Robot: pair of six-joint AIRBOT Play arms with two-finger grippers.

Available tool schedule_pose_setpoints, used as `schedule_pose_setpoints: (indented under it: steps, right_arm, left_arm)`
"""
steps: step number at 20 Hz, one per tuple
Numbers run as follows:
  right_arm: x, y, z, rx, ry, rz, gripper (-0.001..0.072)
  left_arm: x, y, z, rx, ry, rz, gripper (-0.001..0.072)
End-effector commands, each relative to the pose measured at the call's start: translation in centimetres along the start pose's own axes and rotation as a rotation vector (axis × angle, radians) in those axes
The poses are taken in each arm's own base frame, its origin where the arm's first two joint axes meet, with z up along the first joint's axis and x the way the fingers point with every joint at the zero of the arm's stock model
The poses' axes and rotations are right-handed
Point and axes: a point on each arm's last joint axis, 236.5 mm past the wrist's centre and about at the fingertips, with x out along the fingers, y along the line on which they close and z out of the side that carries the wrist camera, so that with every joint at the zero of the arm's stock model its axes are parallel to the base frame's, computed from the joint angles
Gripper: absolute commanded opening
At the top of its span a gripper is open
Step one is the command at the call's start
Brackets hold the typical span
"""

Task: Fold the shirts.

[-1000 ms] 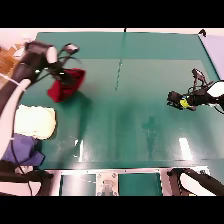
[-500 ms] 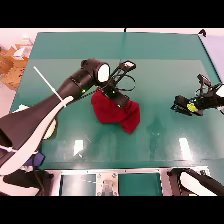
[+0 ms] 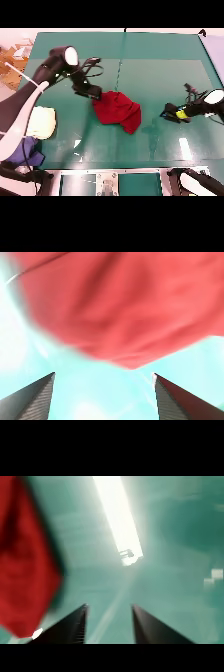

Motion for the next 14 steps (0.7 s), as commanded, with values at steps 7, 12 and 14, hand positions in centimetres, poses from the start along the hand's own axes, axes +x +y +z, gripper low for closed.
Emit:
schedule_pose_setpoints:
  steps: [7, 12, 14]
  right_arm:
    - [9.0, 6.1, -2.8, -0.025, 0.106, 0.236, 0.0410]
    - [10.8, 8.7, -2.0, -0.003, 0.105, 0.393, 0.0268]
    - [11.1, 8.5, -1.5, -0.039, 0.092, 0.395, 0.0093]
  left_arm:
    - [8.5, 1.6, 0.3, -0.294, -0.151, -0.296, 0.0710]
    - [8.2, 0.6, 1.7, -0.314, -0.202, -0.358, 0.0127]
    - [8.1, 0.6, 1.9, -0.301, -0.211, -0.358, 0.0029]
